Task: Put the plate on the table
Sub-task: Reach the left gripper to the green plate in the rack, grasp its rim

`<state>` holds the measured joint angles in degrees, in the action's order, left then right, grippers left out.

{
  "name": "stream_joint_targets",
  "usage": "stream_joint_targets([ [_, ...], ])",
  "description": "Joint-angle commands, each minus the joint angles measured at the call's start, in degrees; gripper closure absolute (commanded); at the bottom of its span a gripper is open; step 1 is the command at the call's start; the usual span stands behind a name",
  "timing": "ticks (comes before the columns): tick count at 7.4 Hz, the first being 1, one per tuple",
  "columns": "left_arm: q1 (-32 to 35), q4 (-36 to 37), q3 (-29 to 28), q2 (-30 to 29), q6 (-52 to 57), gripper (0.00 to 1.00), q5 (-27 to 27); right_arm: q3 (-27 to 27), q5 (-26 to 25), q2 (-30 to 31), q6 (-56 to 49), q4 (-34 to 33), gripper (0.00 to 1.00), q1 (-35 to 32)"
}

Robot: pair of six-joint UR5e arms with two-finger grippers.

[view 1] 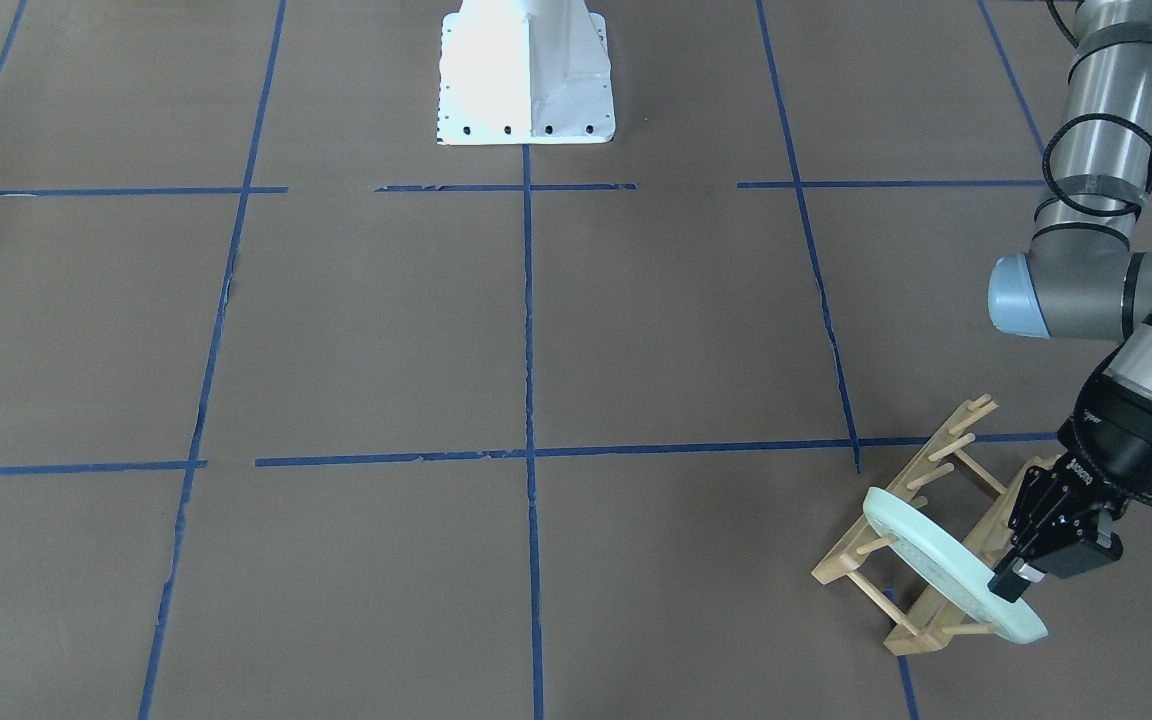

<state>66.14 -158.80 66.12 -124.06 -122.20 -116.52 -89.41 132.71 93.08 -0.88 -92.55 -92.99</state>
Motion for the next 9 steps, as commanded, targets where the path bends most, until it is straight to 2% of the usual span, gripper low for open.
stream_joint_targets([
  [1, 0.48, 0.07, 3.38, 0.04, -0.31, 1.0, -0.29, -0.06, 0.0, 0.0, 0.0, 0.0, 0.0, 0.0],
  [5, 5.48, 0.24, 13.75, -0.13, -7.76, 1.0, -2.39, 0.03, 0.0, 0.0, 0.0, 0.0, 0.0, 0.0],
  [6, 4.8, 1.63, 16.47, -0.31, -8.92, 1.0, -2.4, -0.06, 0.0, 0.0, 0.0, 0.0, 0.0, 0.0],
  [7, 0.7, 3.13, 17.72, -0.4, -8.58, 1.0, -2.14, 0.03, 0.0, 0.0, 0.0, 0.0, 0.0, 0.0],
  [8, -3.52, 7.75, 18.6, -1.18, -6.23, 1.0, -2.14, -0.06, 0.0, 0.0, 0.0, 0.0, 0.0, 0.0],
  [9, -5.82, 19.63, 19.65, -4.41, 2.32, 1.0, -2.22, -0.06, 0.0, 0.0, 0.0, 0.0, 0.0, 0.0],
])
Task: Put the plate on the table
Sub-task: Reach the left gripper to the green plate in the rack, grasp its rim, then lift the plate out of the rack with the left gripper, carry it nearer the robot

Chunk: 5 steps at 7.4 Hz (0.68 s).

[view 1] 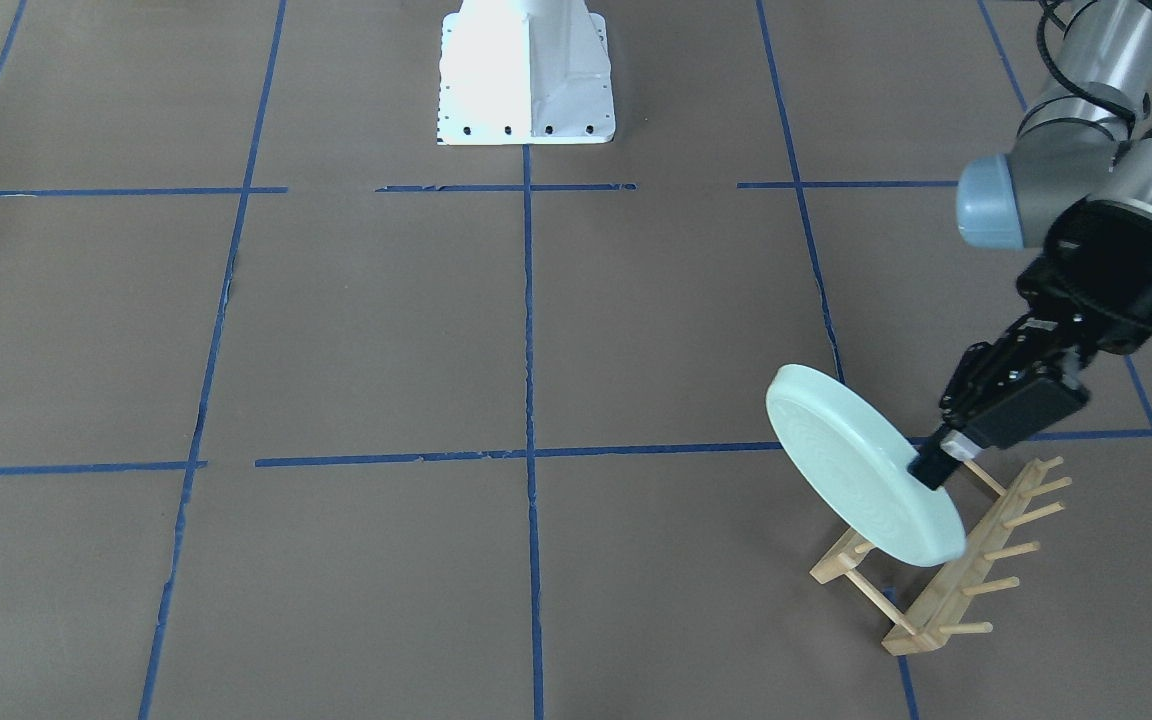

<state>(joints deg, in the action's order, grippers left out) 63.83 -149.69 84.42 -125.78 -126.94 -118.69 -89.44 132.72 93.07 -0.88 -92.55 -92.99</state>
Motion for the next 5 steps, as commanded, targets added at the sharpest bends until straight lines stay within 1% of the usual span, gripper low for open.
stream_joint_targets([
  [1, -8.24, 26.4, 4.5, -5.15, 17.07, 1.0, 0.47, -0.03, 0.0, 0.0, 0.0, 0.0, 0.0, 0.0],
  [2, -11.07, 38.65, 5.49, -7.44, 25.34, 1.0, 0.56, -0.03, 0.0, 0.0, 0.0, 0.0, 0.0, 0.0],
  [3, -13.8, 48.08, 5.76, -8.94, 31.87, 1.0, 1.0, -0.03, 0.0, 0.0, 0.0, 0.0, 0.0, 0.0],
  [4, -16.87, 59.66, 6.37, -10.43, 41.16, 1.0, 4.75, -0.03, 0.0, 0.0, 0.0, 0.0, 0.0, 0.0],
  [5, -21.25, 71.53, 6.2, -12.54, 49.08, 1.0, 10.44, -0.03, 0.0, 0.0, 0.0, 0.0, 0.0, 0.0],
])
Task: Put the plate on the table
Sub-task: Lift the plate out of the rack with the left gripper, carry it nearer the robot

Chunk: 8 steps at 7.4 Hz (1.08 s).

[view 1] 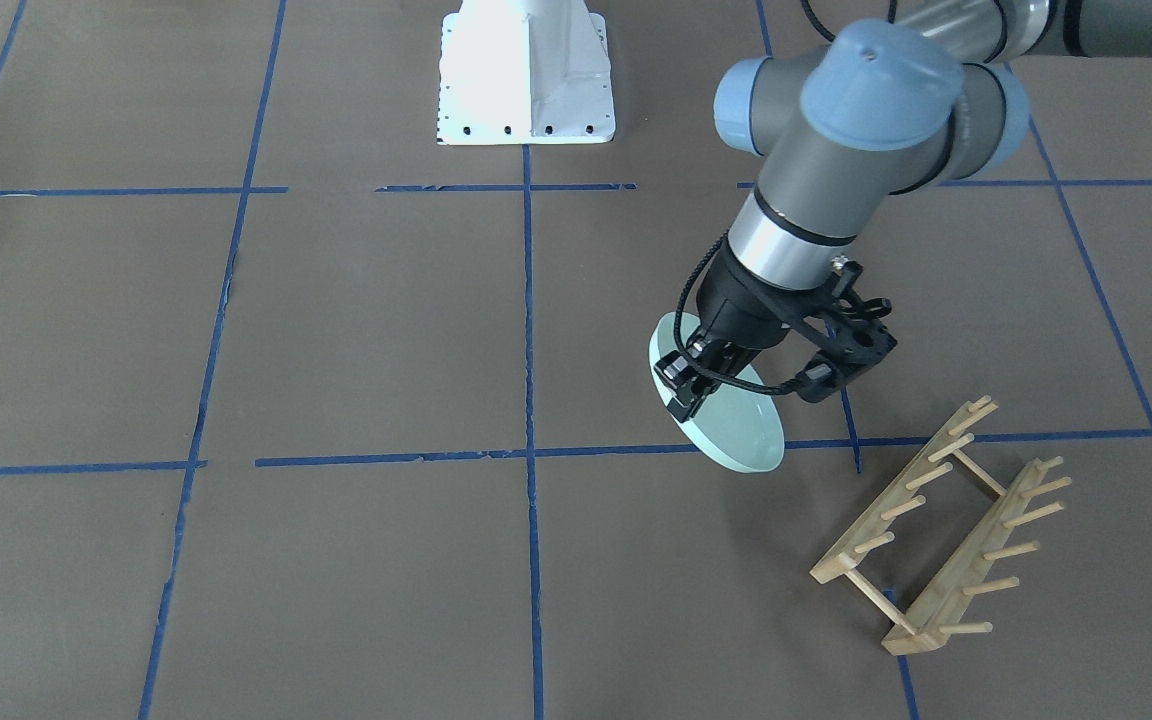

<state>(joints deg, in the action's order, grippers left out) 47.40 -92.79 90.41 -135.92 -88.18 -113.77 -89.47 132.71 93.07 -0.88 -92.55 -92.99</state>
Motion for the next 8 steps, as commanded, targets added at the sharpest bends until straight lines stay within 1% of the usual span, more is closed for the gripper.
stream_joint_targets([
  [1, -8.95, 20.4, -0.49, -2.5, 11.79, 1.0, 9.32, 0.0, 0.0, 0.0, 0.0, 0.0, 0.0, 0.0],
  [2, -13.16, 23.33, -1.72, -2.16, 11.8, 1.0, 11.09, 0.0, 0.0, 0.0, 0.0, 0.0, 0.0, 0.0],
  [3, -16.34, 23.71, -2.25, -2.24, 11.1, 1.0, 11.81, 0.0, 0.0, 0.0, 0.0, 0.0, 0.0, 0.0],
  [5, -18.47, 23.01, -3.57, -1.54, 8.73, 1.0, 11.99, 0.0, 0.0, 0.0, 0.0, 0.0, 0.0, 0.0],
  [6, -18.57, 21.87, -3.58, -1.54, 8.72, 0.98, 12.25, 0.0, 0.0, 0.0, 0.0, 0.0, 0.0, 0.0],
  [7, -18.39, 19.08, -3.75, -1.36, 8.64, 0.58, 12.43, 0.0, 0.0, 0.0, 0.0, 0.0, 0.0, 0.0],
  [8, -18.39, 17.66, -3.58, -0.58, 8.11, 0.08, 12.52, 0.0, 0.0, 0.0, 0.0, 0.0, 0.0, 0.0],
])
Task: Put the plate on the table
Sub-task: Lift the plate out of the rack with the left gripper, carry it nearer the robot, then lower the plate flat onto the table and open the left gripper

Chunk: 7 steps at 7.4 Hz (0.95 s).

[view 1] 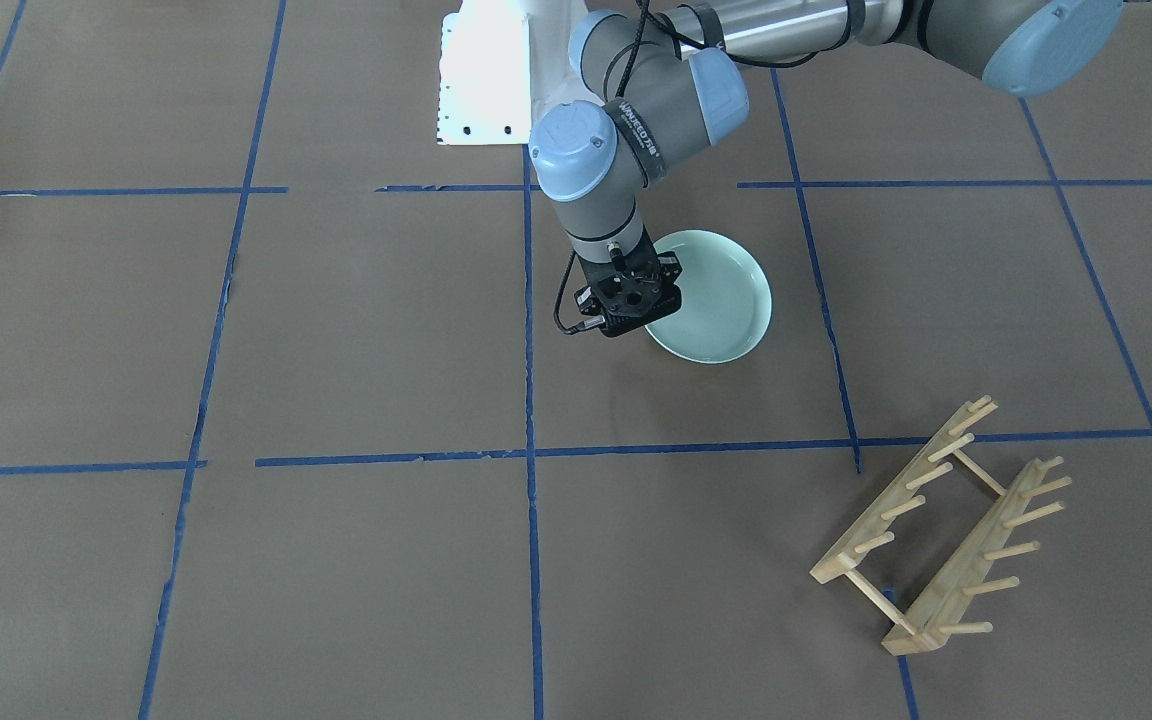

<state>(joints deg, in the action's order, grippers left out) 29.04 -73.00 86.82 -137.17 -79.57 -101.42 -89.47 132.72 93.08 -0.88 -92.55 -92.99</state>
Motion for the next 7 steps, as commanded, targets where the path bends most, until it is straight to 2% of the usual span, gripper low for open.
stream_joint_targets([
  [1, 0.75, -4.84, 1.5, 2.07, -0.93, 0.0, 0.17, 0.0, 0.0, 0.0, 0.0, 0.0, 0.0, 0.0],
  [2, 3.11, -7.91, 5.08, 5.22, -0.06, 0.0, 0.08, 0.09, 0.0, 0.0, 0.0, 0.0, 0.0, 0.0],
  [3, 7.74, -9.16, 8.68, 7.6, 7.69, 0.0, -0.44, 0.0, 0.0, 0.0, 0.0, 0.0, 0.0, 0.0],
  [4, 12.22, -8.83, 9.59, 8.41, 18.47, 0.0, -1.92, 0.09, 0.0, 0.0, 0.0, 0.0, 0.0, 0.0],
  [7, 36.18, -9.26, 9.08, 15.68, 58.25, 0.0, -21.38, 0.0, 0.0, 0.0, 0.0, 0.0, 0.0, 0.0],
])
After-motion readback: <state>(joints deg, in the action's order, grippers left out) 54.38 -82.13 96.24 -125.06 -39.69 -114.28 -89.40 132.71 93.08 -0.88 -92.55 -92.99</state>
